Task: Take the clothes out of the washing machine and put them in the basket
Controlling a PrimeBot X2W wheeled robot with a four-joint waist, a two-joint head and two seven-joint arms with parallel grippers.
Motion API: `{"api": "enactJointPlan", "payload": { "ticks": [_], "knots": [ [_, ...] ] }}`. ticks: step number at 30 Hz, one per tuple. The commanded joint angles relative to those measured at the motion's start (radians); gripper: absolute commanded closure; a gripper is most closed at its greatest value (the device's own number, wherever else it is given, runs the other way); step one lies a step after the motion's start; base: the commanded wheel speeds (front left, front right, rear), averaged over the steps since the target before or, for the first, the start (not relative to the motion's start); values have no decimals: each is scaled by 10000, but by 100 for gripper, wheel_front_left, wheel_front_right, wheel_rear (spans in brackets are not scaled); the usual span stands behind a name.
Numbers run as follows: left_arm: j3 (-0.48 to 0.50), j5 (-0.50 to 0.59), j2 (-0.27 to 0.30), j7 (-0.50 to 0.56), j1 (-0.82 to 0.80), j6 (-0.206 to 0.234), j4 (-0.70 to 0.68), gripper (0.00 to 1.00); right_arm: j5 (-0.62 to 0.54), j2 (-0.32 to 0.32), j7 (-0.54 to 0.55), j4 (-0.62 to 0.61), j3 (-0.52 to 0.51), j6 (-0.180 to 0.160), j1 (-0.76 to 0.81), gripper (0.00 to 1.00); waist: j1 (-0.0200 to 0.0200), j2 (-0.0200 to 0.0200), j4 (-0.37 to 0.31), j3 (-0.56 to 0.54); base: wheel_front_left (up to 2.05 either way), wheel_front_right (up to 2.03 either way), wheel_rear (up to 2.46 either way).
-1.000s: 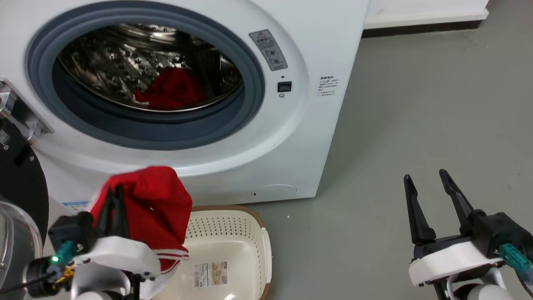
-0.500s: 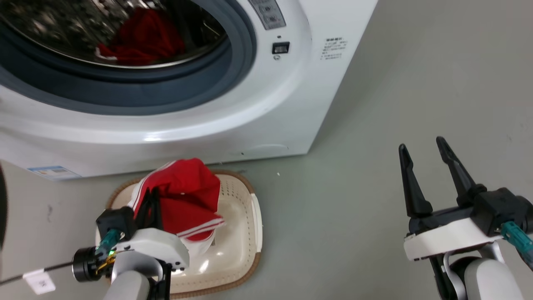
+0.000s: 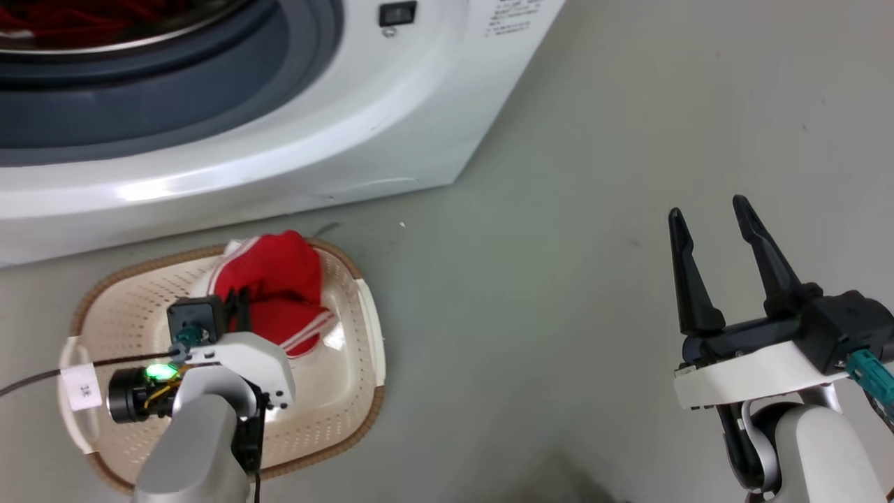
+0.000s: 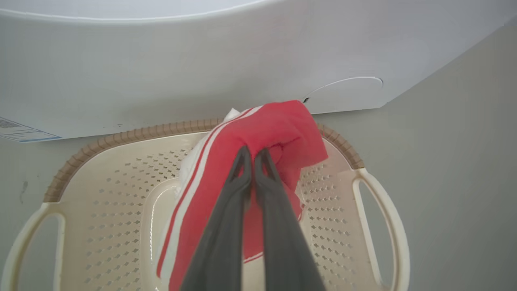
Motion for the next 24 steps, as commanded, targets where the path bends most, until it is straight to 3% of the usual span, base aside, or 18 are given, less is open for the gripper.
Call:
{"api": "enactJointPlan", "payload": {
  "ticks": [1,9,20,21,23,24],
  "knots": [
    [73,96,73,-62,-218,-16,133,100,61,6,-64,31,26,-7,-167,0,-2,0,-387,484,0,0,0],
    [584,264,111,-61,-606,-147,1410,100,205,-3,-316,201,162,-7,-419,0,-2,0,-790,1141,0,0,0],
    [751,217,-272,-53,-834,-325,3038,99,223,-47,-443,352,233,-7,-578,0,-2,0,-842,1275,0,0,0],
    [762,193,-284,-53,-885,-355,3145,87,210,-53,-447,359,237,-7,-588,0,-2,0,-831,1260,0,0,0],
    [793,145,-367,-53,-924,-479,3421,76,171,-69,-442,386,232,-7,-578,0,-2,0,-804,1152,0,0,0],
    [823,67,-420,-53,-910,-533,3579,62,153,-81,-437,401,236,-7,-570,0,-2,0,-795,1064,0,0,0]
  ]
}}
